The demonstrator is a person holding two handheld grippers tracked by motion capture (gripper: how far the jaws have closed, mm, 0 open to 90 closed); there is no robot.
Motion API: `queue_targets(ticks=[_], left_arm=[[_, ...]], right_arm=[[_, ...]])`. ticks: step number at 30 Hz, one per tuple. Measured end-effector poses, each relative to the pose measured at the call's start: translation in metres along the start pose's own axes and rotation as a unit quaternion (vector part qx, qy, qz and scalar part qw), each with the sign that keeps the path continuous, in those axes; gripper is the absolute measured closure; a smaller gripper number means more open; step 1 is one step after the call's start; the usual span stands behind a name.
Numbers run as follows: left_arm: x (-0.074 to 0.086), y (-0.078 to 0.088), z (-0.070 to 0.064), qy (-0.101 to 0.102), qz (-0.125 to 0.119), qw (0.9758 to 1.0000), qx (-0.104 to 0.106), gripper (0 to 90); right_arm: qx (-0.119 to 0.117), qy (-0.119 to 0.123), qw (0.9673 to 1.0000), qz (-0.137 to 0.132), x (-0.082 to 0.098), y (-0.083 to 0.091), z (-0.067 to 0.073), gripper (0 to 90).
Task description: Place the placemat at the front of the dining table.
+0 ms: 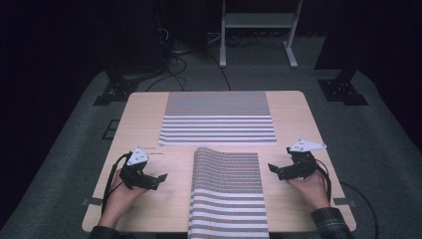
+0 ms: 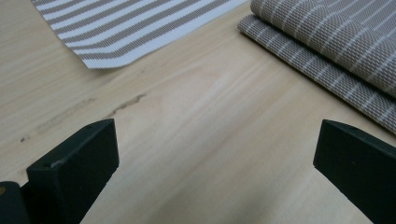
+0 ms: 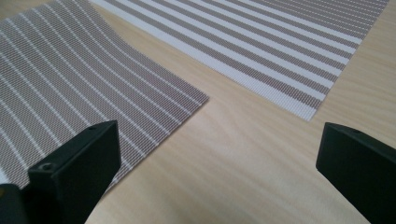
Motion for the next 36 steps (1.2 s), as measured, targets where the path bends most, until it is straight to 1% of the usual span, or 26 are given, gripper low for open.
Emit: queue_targets(ticks=[3,6,11,15,17,18,20,24,29,31,32,36], left_arm=[[0.008,0.004,-0.005,-0.002,0.004,1.0000,0.001,0.0],[0.015,0.009,-0.009,-0.004,0.002,1.0000,0.001,0.0],[0.027,0.018,-0.014,-0.004,0.002,1.0000,0.002,0.0],[0.035,0.024,-0.017,-0.001,0.003,1.0000,0.000,0.0],[0.041,0.027,-0.019,-0.002,0.009,1.0000,-0.003,0.0],[0.043,0.027,-0.021,0.000,0.010,0.9999,-0.003,0.0],[0.048,0.029,-0.022,-0.001,0.016,0.9999,-0.004,0.0],[0.057,0.028,-0.019,0.004,0.028,0.9996,-0.007,0.0],[0.062,0.023,-0.018,0.007,0.044,0.9990,-0.004,0.0],[0.063,0.022,-0.018,0.009,0.043,0.9990,0.001,0.0],[0.063,0.022,-0.018,0.009,0.042,0.9991,0.002,0.0],[0.064,0.021,-0.018,0.006,0.037,0.9993,0.004,0.0]], right_arm=[[0.000,0.004,1.0000,0.001,0.008,0.009,0.006,0.0],[0.002,0.009,1.0000,0.003,0.015,0.018,0.013,0.0],[0.005,0.010,0.9999,0.003,0.030,0.032,0.020,0.0],[0.008,0.011,0.9999,0.008,0.044,0.040,0.021,0.0],[0.010,0.002,0.9999,0.009,0.050,0.043,0.021,0.0],[0.010,-0.002,0.9999,0.011,0.056,0.047,0.019,0.0],[0.011,-0.003,0.9998,0.013,0.059,0.048,0.018,0.0],[0.019,-0.003,0.9994,0.030,0.071,0.051,0.015,0.0],[0.024,-0.002,0.9985,0.050,0.077,0.050,0.013,0.0],[0.026,-0.002,0.9980,0.057,0.078,0.048,0.013,0.0],[0.026,-0.002,0.9975,0.065,0.078,0.046,0.013,0.0],[0.020,0.000,0.9964,0.083,0.081,0.041,0.013,0.0]])
Point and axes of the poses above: each handheld gripper's, and its own axes: y roughly backward along the jaws, x roughly out of its underside, z roughly to its left, the point moved 1 cm from there along -y, roughly forward along the jaws, and after that the axes turned 3 degrees about z, right-handed, at the moved point
